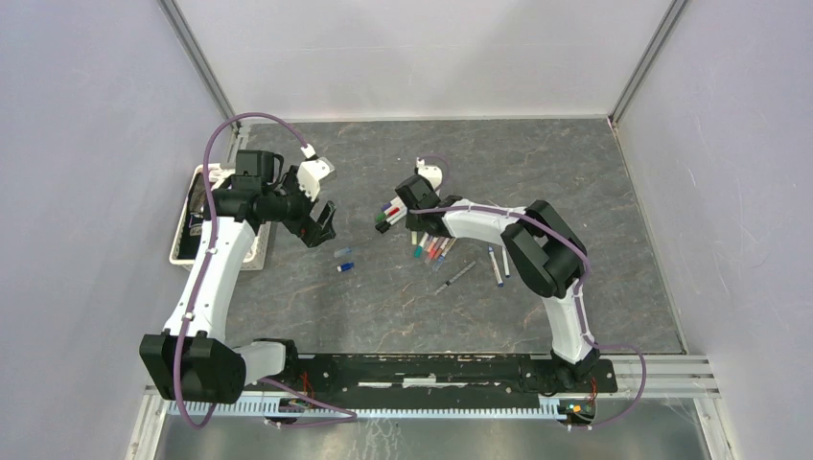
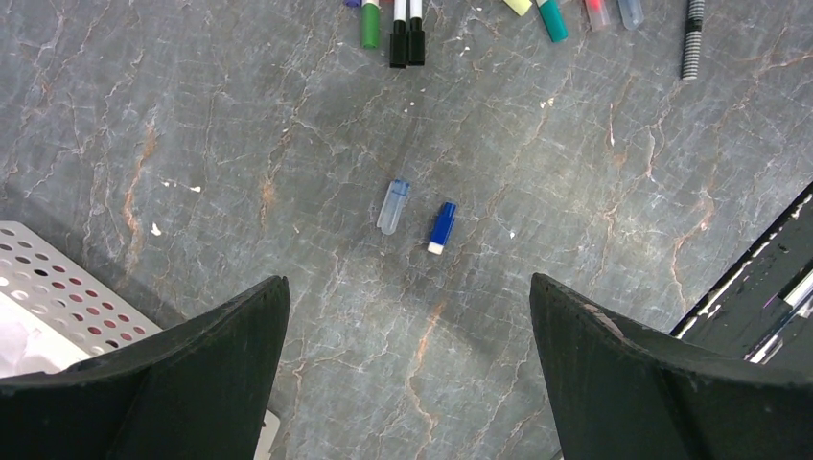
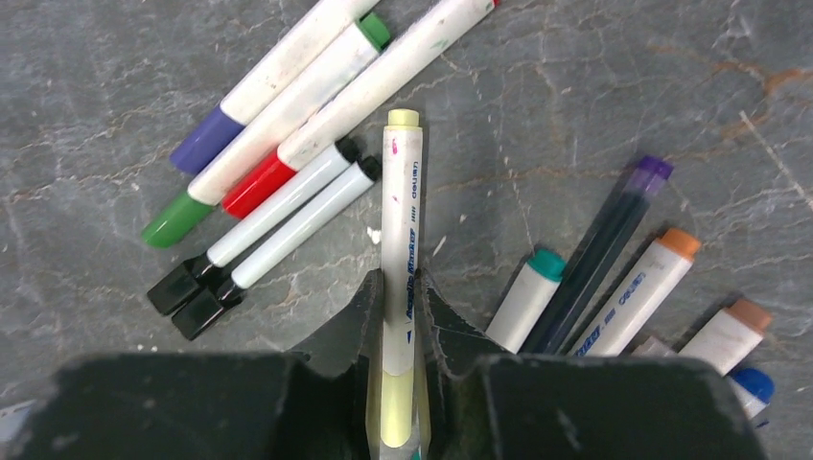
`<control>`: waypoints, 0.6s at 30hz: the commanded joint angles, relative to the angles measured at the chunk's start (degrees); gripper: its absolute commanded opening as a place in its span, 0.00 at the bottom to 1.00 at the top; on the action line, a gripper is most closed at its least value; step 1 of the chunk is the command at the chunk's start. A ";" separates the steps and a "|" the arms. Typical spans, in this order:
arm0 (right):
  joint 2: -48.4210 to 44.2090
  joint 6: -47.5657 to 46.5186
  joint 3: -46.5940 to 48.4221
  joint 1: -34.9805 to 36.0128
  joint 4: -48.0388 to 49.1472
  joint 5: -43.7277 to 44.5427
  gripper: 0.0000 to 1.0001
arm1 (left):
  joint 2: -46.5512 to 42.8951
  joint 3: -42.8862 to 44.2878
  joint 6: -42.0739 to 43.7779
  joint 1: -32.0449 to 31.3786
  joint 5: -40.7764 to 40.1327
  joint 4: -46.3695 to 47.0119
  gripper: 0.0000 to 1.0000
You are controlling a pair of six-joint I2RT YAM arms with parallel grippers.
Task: Open the pen caps
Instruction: Pick up the pen from the center of the board.
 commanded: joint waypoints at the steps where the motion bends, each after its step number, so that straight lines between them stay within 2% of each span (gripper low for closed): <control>1: -5.83 4.26 -2.70 0.26 4.42 -1.14 0.00 | -0.74 1.04 2.34 0.13 2.08 -0.23 1.00; 6: -11.09 5.05 -2.52 -0.23 6.54 -0.80 0.00 | -0.90 1.37 1.82 0.17 2.86 -0.38 1.00; 10: -16.74 6.24 -6.41 -0.24 11.20 -3.27 0.00 | -0.55 2.04 0.27 0.14 4.50 0.11 1.00; 13: -22.10 7.63 -14.78 -0.13 21.50 -6.78 0.00 | -0.15 2.62 -1.85 0.10 7.23 0.86 1.00; 18: -29.80 9.64 -26.28 0.25 38.63 -11.74 0.00 | 1.26 3.68 -7.05 -0.06 17.92 2.26 1.00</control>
